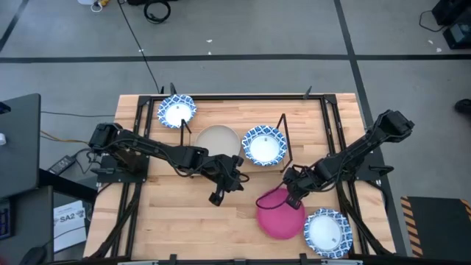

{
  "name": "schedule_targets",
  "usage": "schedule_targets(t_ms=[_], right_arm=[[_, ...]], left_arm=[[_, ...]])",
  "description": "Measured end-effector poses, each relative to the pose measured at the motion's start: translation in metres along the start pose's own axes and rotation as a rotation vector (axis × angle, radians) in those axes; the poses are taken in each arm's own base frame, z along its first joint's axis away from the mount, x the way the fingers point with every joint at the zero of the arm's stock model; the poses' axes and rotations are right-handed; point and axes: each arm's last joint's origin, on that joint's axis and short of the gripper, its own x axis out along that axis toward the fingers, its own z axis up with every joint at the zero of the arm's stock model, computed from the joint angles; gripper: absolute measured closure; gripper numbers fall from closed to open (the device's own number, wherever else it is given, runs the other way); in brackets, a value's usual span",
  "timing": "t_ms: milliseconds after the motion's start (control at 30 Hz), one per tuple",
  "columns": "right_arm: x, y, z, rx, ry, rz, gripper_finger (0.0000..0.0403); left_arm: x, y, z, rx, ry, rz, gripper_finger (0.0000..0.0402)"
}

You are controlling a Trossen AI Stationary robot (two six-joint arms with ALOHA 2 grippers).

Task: Place and stack plates onto a shelf
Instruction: Stack the pink plate on top of the gray plate on the shelf

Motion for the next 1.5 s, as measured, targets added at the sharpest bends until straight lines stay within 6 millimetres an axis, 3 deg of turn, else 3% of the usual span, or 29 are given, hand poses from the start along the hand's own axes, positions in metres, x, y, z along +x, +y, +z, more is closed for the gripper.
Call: schedule_targets(t_ms=[900,1167,1500], right_arm=[[-0.016,0.012,0.011,-0.036,-0.209,0.154,0.0387],[-0.019,0.019,0.017,-0.020,-0.257,0.230,0.0388],[-0.025,0.030,0.027,-0.008,-0.340,0.368,0.0388]], left_arm=[[0.004,0.000,-0.003,-0.097,0.017,0.008,0.0395],[-0.022,0.001,0.011,-0.089,-0.050,0.030,0.0395],[-0.079,0.002,0.020,-0.089,-0.048,0.144,0.0395]])
